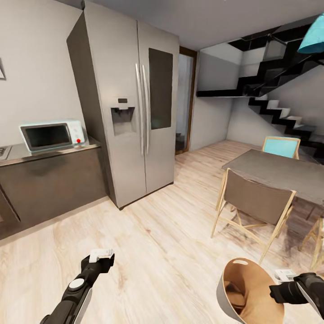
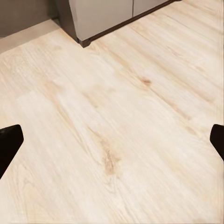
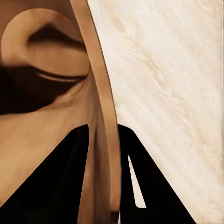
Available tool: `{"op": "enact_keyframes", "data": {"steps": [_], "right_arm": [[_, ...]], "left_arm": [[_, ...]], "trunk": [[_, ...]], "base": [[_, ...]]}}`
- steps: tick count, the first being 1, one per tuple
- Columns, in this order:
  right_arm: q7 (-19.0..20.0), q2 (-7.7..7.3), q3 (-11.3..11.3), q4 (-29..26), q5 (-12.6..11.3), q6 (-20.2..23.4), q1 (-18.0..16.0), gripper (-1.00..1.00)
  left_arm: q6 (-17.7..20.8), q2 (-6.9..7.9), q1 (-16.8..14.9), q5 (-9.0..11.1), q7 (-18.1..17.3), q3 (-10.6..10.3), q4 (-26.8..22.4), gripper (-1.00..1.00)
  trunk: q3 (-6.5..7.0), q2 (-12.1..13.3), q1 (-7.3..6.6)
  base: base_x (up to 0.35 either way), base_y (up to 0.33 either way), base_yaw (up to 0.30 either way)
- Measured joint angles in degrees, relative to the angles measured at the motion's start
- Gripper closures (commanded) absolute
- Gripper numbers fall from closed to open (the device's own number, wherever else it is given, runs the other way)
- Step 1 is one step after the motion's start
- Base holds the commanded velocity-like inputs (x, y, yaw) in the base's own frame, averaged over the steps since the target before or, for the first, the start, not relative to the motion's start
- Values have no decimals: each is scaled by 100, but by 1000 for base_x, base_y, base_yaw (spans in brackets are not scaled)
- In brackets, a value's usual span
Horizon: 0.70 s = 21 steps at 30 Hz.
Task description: Put the three can of soda from the living room inside the tash can in the kitchen.
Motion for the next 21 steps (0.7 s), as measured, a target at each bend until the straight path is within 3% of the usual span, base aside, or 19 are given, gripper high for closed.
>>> {"op": "enact_keyframes", "data": {"steps": [6, 14, 21], "right_arm": [[45, -110, -199, 8, 10, -17, 11, 100], [76, -388, -237, 21, -25, -7, 44, 100], [68, -377, -254, 14, -35, -16, 50, 100]], "left_arm": [[1, 1, 0, 1, -2, -6, -7, -100], [1, 6, 0, 2, -2, -4, -9, -100], [0, 1, 0, -6, 5, -1, 1, -100]], "trunk": [[0, 0, 0], [0, 0, 0], [0, 0, 0]], "base": [[0, 1, -216], [0, 0, -36], [0, 0, -112]]}}
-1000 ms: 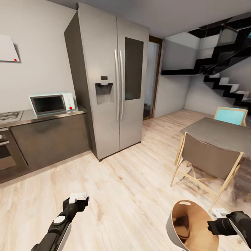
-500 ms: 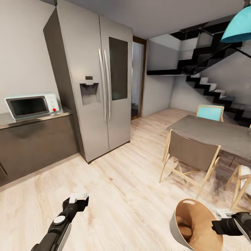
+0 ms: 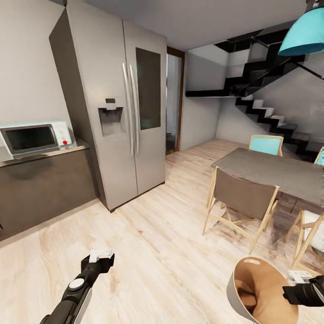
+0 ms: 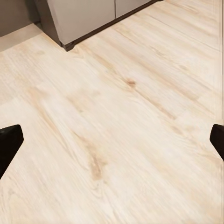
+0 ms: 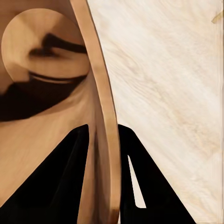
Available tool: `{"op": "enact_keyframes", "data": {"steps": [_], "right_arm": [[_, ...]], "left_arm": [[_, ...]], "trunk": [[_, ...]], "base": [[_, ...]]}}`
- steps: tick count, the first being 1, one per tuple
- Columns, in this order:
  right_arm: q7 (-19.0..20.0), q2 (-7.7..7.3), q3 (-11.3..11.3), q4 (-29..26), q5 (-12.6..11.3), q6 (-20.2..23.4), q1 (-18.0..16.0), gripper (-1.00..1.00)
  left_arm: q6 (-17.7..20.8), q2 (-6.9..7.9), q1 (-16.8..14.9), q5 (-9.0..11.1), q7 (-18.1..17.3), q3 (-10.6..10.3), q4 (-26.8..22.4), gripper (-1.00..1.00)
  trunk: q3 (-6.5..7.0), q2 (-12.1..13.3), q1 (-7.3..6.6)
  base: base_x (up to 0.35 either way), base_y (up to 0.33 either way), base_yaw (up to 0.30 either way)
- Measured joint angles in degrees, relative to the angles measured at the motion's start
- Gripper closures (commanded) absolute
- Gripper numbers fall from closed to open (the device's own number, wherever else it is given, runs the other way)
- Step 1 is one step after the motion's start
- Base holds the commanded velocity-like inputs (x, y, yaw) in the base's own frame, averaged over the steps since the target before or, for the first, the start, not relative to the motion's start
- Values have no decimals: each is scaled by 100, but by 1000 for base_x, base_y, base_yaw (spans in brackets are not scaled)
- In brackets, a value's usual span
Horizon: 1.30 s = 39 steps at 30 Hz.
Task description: Put the three can of soda from the living room inside the tash can in the kitchen.
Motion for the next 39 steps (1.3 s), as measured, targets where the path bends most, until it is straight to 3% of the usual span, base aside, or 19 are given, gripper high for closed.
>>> {"op": "enact_keyframes", "data": {"steps": [3, 8, 20, 39], "right_arm": [[-1, -4, -9, 3, -7, 0, 2, 100], [5, -1, -241, 2, -62, 1, 4, 100], [7, 17, -310, 2, -68, 1, 10, 100], [7, 29, -315, 6, -59, -2, 11, 100]], "left_arm": [[-1, -1, 0, 1, -3, -2, 0, -100], [-2, -1, 0, -6, -18, 0, 0, -100], [0, -1, 0, -21, -18, -7, 2, -100], [1, -1, 0, -26, 0, -17, 9, -100]], "trunk": [[0, 0, 0], [0, 0, 0], [1, 0, 0], [43, 0, 0]], "base": [[0, 9, -224], [0, 79, -242], [4, 15, -250], [143, -222, -251]]}}
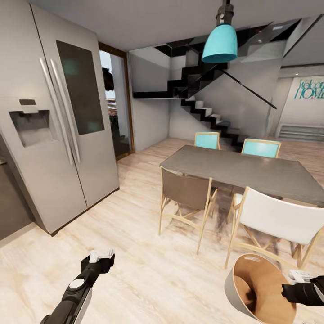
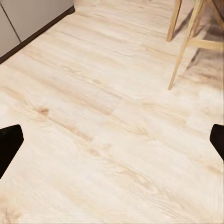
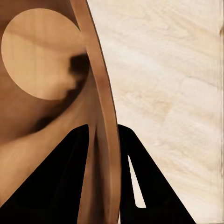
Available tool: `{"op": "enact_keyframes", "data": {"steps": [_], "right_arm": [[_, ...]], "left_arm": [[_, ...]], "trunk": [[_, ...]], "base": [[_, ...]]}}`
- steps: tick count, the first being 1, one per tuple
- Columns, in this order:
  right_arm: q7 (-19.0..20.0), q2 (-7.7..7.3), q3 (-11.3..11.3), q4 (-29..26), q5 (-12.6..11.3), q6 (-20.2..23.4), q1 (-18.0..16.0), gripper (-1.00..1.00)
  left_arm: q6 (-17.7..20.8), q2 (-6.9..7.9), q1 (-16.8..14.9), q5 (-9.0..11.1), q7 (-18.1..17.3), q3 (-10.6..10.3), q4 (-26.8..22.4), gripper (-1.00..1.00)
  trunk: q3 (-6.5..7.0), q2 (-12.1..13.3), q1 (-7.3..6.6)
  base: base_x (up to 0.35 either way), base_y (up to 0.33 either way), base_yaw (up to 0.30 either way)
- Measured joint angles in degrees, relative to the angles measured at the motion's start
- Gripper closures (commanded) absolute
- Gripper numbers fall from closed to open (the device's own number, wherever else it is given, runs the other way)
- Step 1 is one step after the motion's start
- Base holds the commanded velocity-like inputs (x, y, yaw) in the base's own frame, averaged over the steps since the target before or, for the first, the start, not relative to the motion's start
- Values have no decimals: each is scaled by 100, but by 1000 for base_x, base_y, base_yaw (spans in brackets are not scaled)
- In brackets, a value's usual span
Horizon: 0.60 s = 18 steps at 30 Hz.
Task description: Put the three can of soda from the living room inside the tash can in the kitchen.
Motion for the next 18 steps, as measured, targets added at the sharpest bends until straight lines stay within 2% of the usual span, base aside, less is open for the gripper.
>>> {"op": "enact_keyframes", "data": {"steps": [9, 18], "right_arm": [[0, 5, 2, 0, 2, -4, 0, 100], [0, 7, 1, 0, 2, 0, 0, 100]], "left_arm": [[0, 0, 0, 0, -4, -3, 0, -100], [0, 8, 0, -9, 5, -117, 0, -100]], "trunk": [[22, 0, 0], [44, 0, 0]], "base": [[145, -256, -242], [138, -262, -192]]}}
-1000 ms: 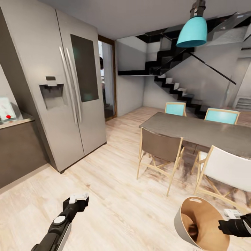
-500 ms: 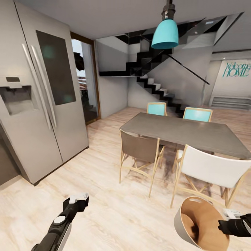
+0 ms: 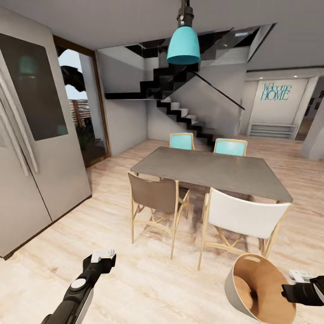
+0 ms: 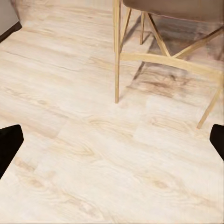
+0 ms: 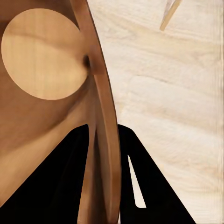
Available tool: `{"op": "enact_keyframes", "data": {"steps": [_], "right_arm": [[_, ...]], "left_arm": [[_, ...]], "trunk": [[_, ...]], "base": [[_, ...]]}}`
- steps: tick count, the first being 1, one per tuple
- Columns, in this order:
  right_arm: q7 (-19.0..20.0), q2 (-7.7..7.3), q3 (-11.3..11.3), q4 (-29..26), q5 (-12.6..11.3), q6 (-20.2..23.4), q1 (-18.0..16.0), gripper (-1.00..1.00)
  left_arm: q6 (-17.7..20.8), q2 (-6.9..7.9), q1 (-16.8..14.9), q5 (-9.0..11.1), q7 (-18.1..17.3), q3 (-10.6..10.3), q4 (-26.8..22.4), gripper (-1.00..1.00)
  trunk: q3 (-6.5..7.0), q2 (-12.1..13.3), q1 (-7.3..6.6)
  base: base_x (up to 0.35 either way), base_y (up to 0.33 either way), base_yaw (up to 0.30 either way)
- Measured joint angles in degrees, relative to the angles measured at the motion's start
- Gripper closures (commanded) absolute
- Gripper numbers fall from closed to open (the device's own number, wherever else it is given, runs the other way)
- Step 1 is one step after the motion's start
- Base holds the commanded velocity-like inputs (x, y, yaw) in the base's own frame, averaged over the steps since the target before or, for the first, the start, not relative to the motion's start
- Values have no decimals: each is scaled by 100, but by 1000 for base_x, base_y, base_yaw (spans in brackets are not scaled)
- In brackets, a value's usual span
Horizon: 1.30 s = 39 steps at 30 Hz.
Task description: Put the three can of soda from the living room inside the tash can in the kitchen.
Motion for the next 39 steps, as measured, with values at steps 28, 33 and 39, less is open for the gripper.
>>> {"op": "enact_keyframes", "data": {"steps": [28, 33, 39], "right_arm": [[-9, 6, 9, -2, 16, -6, 0, 100], [-9, 6, 10, 0, 17, -6, 0, 100], [-9, 8, 10, 1, 19, -6, 0, 100]], "left_arm": [[0, -17, 0, -308, 8, -1, 0, -100], [-1, -17, 0, -308, 9, 0, 0, -100], [0, -17, 0, -308, 6, -4, 0, -100]], "trunk": [[89, 0, 0], [109, 0, 0], [133, 0, 0]], "base": [[110, -271, -172], [54, -281, -132], [10, -283, -104]]}}
